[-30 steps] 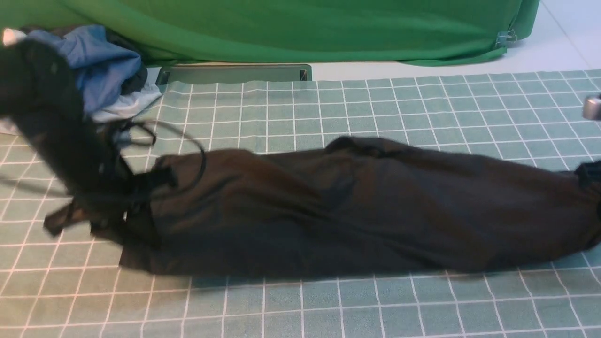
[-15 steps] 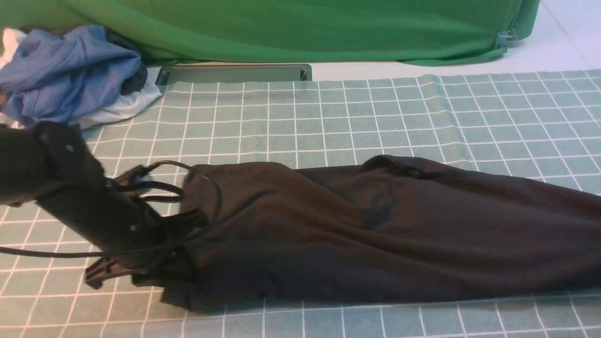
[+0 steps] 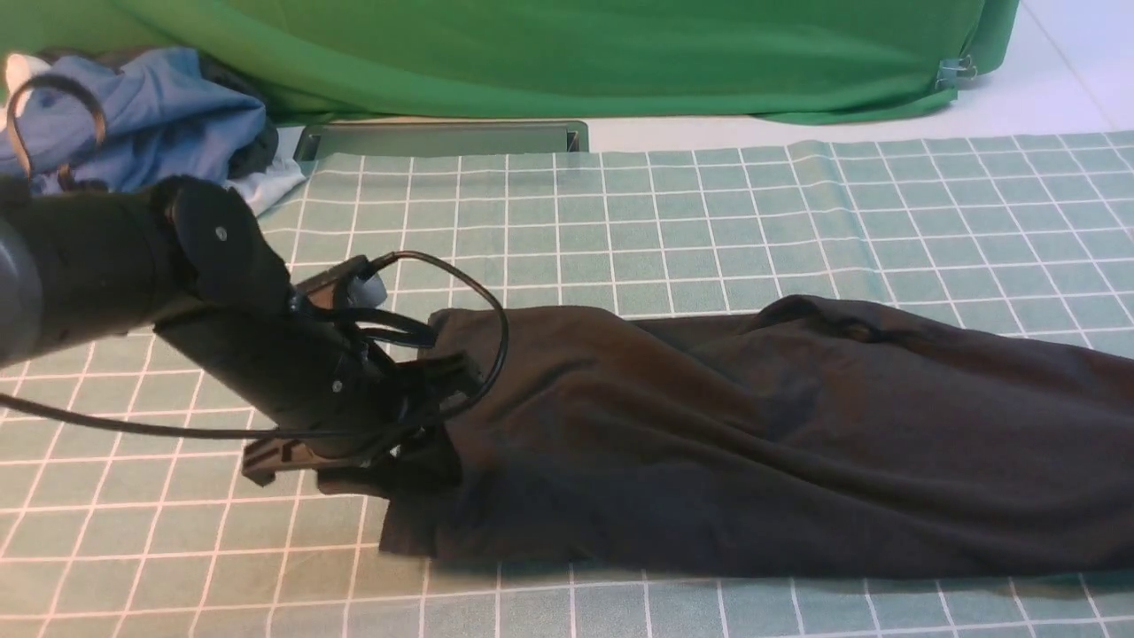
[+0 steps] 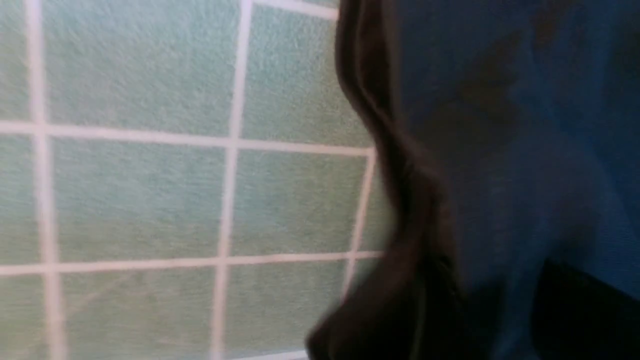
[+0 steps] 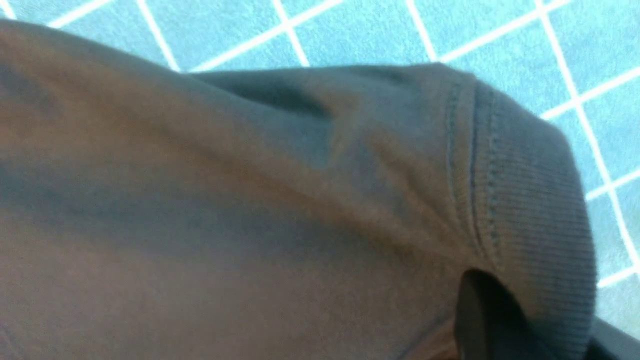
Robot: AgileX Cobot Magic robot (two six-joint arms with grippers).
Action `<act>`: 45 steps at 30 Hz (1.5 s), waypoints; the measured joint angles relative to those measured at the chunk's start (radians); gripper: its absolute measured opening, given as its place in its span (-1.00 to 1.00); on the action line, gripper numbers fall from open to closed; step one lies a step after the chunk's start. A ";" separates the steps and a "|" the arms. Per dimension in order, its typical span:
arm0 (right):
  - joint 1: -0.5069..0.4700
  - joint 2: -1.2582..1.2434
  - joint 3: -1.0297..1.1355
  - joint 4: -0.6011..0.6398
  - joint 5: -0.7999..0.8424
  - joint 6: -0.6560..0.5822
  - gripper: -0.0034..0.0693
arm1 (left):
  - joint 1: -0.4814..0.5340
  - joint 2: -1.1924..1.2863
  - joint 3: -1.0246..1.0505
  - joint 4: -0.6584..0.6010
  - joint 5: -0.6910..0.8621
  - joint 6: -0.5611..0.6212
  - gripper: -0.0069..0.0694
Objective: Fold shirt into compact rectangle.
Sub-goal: 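Pull the folded dark garment lengthwise by its ends to straighten it flat on the table, then fold the right end of the dark garment over onto its left end with the right gripper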
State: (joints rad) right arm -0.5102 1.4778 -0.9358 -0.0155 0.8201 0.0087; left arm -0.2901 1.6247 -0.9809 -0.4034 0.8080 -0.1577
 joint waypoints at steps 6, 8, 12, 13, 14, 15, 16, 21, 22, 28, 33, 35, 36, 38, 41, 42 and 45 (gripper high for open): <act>0.054 -0.065 -0.122 0.016 0.083 -0.001 -0.80 | 0.001 0.000 -0.099 0.248 0.094 -0.115 0.47; 0.094 -0.088 -0.168 0.016 0.126 0.003 -0.80 | 0.005 0.000 -0.147 0.299 0.125 -0.137 0.56; 0.203 -0.115 -0.258 0.043 0.199 0.045 -0.80 | 0.042 0.001 -0.247 0.320 0.174 -0.136 0.53; 0.264 -0.117 -0.304 0.082 0.225 0.061 -0.80 | 0.067 0.001 -0.292 0.306 0.201 -0.117 0.45; 0.303 -0.117 -0.330 0.104 0.237 0.068 -0.80 | 0.093 0.001 -0.323 0.285 0.221 -0.095 0.31; 0.371 -0.114 -0.370 0.139 0.250 0.079 -0.80 | 0.134 0.001 -0.357 0.252 0.238 -0.066 0.12; 0.395 -0.113 -0.376 0.149 0.251 0.081 -0.80 | 0.140 0.001 -0.362 0.246 0.240 -0.061 0.09; 0.739 -0.066 -0.475 0.212 0.245 0.160 -0.80 | 0.297 0.001 -0.452 0.110 0.261 0.039 -0.70; 0.802 -0.047 -0.485 0.215 0.235 0.168 -0.80 | 0.323 0.001 -0.458 0.097 0.262 0.052 -0.75; 1.075 0.109 -0.513 0.218 0.137 0.246 -0.80 | 0.419 0.001 -0.463 0.038 0.277 0.084 -0.79; 1.248 0.285 -0.522 0.222 -0.055 0.265 -0.75 | 0.461 0.001 -0.463 0.033 0.291 0.092 -0.78; 1.289 0.342 -0.531 0.223 -0.116 0.265 -0.72 | 0.471 0.001 -0.463 0.033 0.293 0.092 -0.78; 1.293 0.347 -0.532 0.223 -0.116 0.265 -0.72 | 0.471 0.001 -0.463 0.034 0.293 0.092 -0.78; 1.332 0.407 -0.535 0.223 -0.222 0.265 -0.67 | 0.473 0.001 -0.463 0.034 0.288 0.095 -0.78; 1.352 0.457 -0.535 0.223 -0.303 0.265 -0.57 | 0.473 0.001 -0.463 0.004 0.288 0.095 -0.78; 1.354 0.467 -0.535 0.224 -0.313 0.265 -0.49 | 0.473 0.001 -0.463 -0.012 0.300 0.095 -0.78; 1.357 0.475 -0.539 0.227 -0.305 0.262 -0.01 | 0.473 0.001 -0.463 -0.044 0.355 0.103 -0.78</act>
State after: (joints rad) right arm 0.8470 1.9533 -1.4744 0.2116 0.5155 0.2708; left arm 0.1825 1.6258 -1.4442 -0.4477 1.1635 -0.0547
